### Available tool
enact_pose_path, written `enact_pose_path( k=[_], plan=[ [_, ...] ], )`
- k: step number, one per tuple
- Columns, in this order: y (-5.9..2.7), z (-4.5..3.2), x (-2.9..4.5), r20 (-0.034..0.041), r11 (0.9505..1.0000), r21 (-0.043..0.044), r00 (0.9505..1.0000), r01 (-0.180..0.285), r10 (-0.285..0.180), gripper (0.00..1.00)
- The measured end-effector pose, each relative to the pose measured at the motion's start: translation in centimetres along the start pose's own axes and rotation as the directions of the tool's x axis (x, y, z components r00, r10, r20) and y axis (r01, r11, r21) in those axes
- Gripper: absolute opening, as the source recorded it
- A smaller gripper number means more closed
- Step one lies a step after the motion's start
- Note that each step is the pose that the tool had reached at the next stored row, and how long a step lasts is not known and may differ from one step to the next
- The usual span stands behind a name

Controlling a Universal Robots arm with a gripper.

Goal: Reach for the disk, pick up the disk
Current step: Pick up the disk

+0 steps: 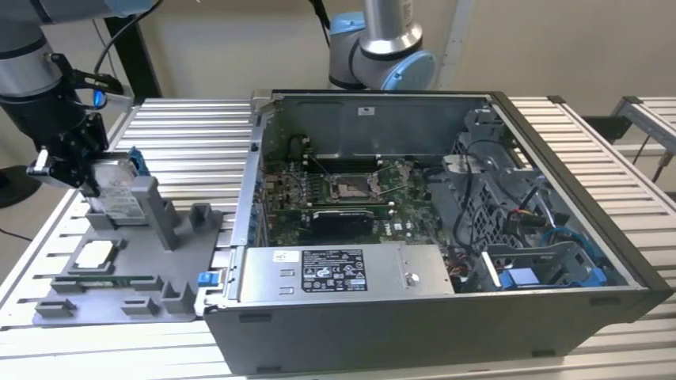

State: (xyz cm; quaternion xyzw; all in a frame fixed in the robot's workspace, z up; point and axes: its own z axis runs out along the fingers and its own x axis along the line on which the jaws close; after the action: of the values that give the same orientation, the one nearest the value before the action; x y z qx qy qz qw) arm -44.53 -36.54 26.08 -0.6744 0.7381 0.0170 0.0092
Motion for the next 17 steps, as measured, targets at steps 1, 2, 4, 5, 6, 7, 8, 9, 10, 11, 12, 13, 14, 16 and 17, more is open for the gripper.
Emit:
enact_pose_path(
  k=[1, 2, 4, 5, 6, 7, 8, 9, 10, 11, 12, 13, 14, 16, 17],
  plan=[
    [0.0, 0.0, 0.0, 0.0, 1.0, 0.0, 1.0, 0.0, 0.0, 0.0],
    [0.0, 0.0, 0.0, 0.0, 1.0, 0.0, 1.0, 0.0, 0.0, 0.0],
    [0.0, 0.01, 0.0, 0.0, 1.0, -0.0001, 1.0, 0.0, 0.0, 0.0],
    [0.0, 0.01, 0.0, 0.0, 1.0, -0.0001, 1.0, 0.0, 0.0, 0.0],
    [0.0, 0.01, 0.0, -0.0001, 1.0, -0.0001, 1.0, 0.0, 0.0, 0.0],
    [0.0, 0.01, 0.0, 0.0, 1.0, 0.0, 1.0, 0.0, 0.0, 0.0],
    [0.0, 0.0, 0.0, 0.0002, 1.0, 0.0003, 1.0, 0.0, 0.0, 0.0],
    [0.0, -0.03, 0.0, 0.0002, 1.0, 0.0004, 1.0, 0.0, 0.0, 0.0],
    [0.0, -0.08, 0.0, 0.0001, 1.0, 0.0002, 1.0, 0.0, 0.0, 0.0],
    [0.0, -0.15, 0.0, 0.0, 1.0, 0.0, 1.0, 0.0, 0.0, 0.0],
    [0.0, -0.2, -0.01, 0.0002, 1.0, 0.0003, 1.0, 0.0, 0.0, 0.0],
    [0.01, -0.27, -0.01, 0.0001, 1.0, 0.0001, 1.0, 0.0, 0.0, 0.0],
    [0.01, -0.37, -0.01, 0.0, 1.0, 0.0, 1.0, 0.0, 0.0, 0.0],
    [0.01, -0.59, -0.02, 0.0, 1.0, 0.0, 1.0, 0.0, 0.0, 0.0],
    [0.01, -0.73, -0.03, 0.0, 1.0, -0.0001, 1.0, 0.0, 0.0, 0.0]
  ],
)
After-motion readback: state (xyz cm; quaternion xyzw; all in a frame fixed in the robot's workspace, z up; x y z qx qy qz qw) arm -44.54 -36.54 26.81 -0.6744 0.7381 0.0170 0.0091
